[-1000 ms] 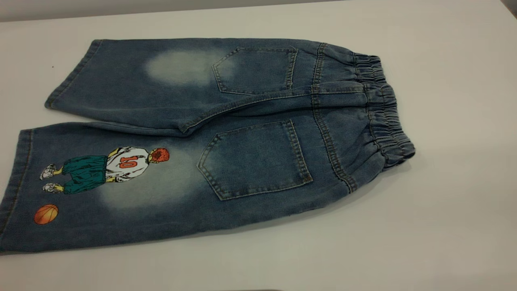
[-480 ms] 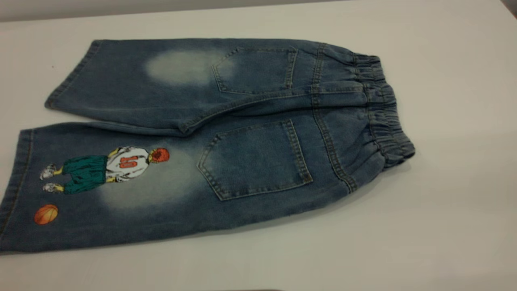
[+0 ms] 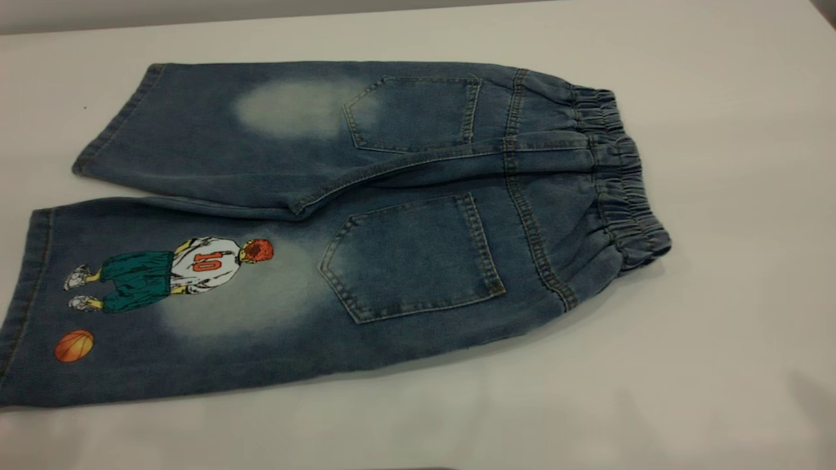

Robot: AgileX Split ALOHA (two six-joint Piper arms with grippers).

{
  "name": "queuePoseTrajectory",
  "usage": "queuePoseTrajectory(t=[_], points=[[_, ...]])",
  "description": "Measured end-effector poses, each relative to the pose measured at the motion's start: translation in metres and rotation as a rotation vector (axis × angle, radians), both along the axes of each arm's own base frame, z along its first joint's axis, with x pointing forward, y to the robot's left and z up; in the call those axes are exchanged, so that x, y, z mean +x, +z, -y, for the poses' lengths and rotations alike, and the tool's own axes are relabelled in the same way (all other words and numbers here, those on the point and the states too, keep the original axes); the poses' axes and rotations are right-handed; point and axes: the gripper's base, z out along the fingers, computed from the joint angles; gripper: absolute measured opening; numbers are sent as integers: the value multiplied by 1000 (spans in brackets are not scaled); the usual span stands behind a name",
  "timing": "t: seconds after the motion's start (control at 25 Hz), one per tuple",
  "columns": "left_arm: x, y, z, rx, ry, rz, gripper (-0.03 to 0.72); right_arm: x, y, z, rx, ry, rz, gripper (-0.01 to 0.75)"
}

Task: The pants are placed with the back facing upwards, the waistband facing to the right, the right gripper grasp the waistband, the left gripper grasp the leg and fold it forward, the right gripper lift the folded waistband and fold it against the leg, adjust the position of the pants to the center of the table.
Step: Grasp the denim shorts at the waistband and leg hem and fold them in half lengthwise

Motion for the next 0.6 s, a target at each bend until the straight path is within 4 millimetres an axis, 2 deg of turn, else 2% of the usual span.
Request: queuePoseTrajectory(t=[0.12, 0.28, 0.6], points=[[22, -15, 1, -15, -1, -64, 451, 29, -21, -4, 49, 34, -108, 580], [41, -32, 1, -10, -2, -122, 451, 62, -56, -9, 104, 65, -219, 580], [54, -41, 0, -5, 5, -113, 451, 98, -122, -16, 221, 71, -360, 580]])
